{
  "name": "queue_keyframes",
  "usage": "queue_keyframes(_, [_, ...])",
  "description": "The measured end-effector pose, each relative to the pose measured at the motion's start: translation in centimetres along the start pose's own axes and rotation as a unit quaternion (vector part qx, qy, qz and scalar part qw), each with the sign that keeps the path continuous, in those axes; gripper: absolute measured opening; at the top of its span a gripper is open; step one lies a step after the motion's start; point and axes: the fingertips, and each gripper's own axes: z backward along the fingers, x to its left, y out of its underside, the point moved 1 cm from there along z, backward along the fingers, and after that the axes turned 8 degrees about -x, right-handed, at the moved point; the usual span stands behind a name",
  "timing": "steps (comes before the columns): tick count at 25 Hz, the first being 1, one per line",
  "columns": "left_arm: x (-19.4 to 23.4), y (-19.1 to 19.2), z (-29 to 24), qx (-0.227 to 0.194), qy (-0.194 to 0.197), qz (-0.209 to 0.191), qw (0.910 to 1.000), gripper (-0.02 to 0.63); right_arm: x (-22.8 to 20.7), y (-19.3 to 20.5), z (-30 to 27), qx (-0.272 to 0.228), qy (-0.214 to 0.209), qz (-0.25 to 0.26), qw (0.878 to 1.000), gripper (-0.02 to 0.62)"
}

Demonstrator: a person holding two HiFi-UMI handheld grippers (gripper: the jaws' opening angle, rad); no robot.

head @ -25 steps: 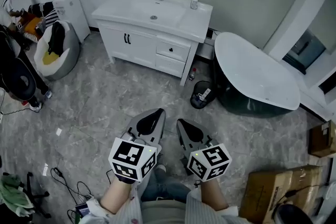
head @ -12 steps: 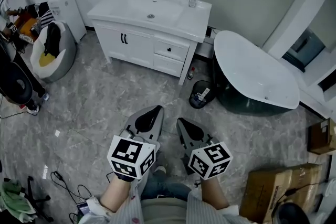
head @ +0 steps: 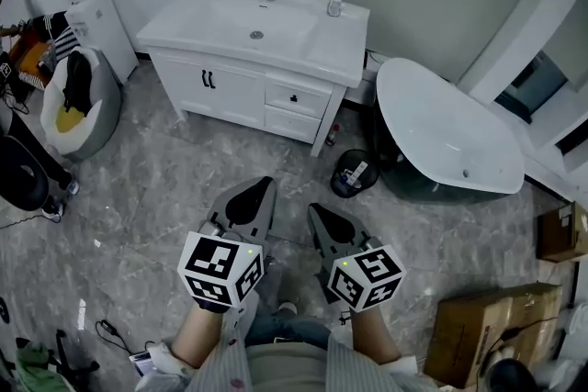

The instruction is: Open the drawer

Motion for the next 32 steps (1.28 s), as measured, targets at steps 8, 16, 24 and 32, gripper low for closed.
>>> queue_keyframes(8, [6.3,-1.6,-3.3,0.005,0.013,-0.007,0.9999,0.017,0.0,-1.1,-7.5,-0.003,0.010,-0.005,1.000,0.009])
queue_keyframes(16, [11.6,-3.1,-4.6,0.000,0.037,-0.010,0.9993,0.017,0.9,-1.8,-12.4,-0.016,0.039,-0.005,0.999,0.009])
queue_keyframes(24, [13.6,-2.6,-4.6,0.006,0.055,0.003,0.9985,0.017,0.5,-0.8,-12.9,-0.005,0.080,-0.016,0.997,0.009])
queue_keyframes(32, [15.8,-1.9,-5.9,0.012,0.044,0.005,0.9989,0.017,-1.2,-0.7,-15.2,0.001,0.084,-0.021,0.996,0.009])
